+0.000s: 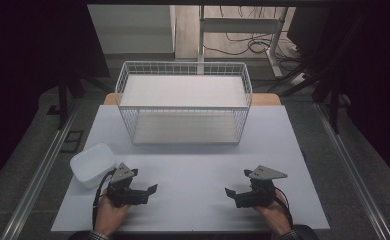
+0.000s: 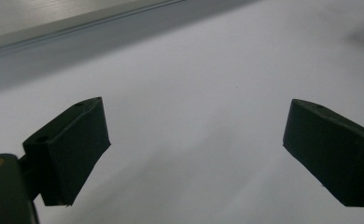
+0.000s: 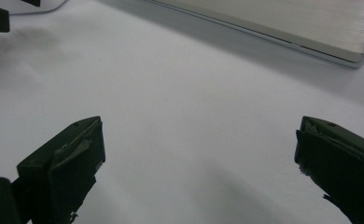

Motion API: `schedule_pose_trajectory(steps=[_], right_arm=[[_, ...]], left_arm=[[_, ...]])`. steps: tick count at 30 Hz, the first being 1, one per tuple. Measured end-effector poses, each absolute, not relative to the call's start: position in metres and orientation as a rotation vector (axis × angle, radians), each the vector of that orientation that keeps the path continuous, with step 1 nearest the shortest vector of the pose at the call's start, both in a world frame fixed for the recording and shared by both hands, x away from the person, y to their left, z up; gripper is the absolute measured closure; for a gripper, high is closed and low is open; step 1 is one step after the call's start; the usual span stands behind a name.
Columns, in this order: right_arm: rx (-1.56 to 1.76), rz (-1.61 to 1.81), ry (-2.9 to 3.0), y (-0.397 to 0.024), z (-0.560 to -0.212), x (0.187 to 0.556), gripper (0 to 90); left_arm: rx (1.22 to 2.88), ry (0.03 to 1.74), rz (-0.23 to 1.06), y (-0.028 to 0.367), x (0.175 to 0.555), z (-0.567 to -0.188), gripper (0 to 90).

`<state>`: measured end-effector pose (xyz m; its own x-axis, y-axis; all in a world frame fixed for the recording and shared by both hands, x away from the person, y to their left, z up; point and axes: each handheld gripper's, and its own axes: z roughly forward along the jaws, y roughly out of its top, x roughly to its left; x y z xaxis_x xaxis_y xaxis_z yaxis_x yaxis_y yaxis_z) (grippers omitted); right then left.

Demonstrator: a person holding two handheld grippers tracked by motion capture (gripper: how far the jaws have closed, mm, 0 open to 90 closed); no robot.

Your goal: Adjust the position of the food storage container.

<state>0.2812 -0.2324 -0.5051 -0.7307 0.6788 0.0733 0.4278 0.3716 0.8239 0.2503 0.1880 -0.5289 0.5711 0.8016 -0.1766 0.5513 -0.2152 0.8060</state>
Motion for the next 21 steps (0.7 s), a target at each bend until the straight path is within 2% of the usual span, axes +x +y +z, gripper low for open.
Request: schedule_pose_trajectory(steps=[5,16,19,21], right_arm=[[0.975,1.308,2.352,-0.232,-0.506,0.282,1.4],[0.957,1.296,2.363,-0.232,-0.508,0.283,1.3],[0.969,1.304,2.358,-0.233,-0.508,0.284,1.3],[0.971,1.304,2.360,-0.233,-0.508,0.284,1.4]], left_arm=[[1.898,1.083,0.412,0.188,0.250,-0.527,6.9],[1.878,1.090,0.323,0.189,0.252,-0.522,5.3],[1.879,1.092,0.360,0.190,0.250,-0.517,11.6],[1.879,1.089,0.367,0.191,0.249,-0.515,21.0]])
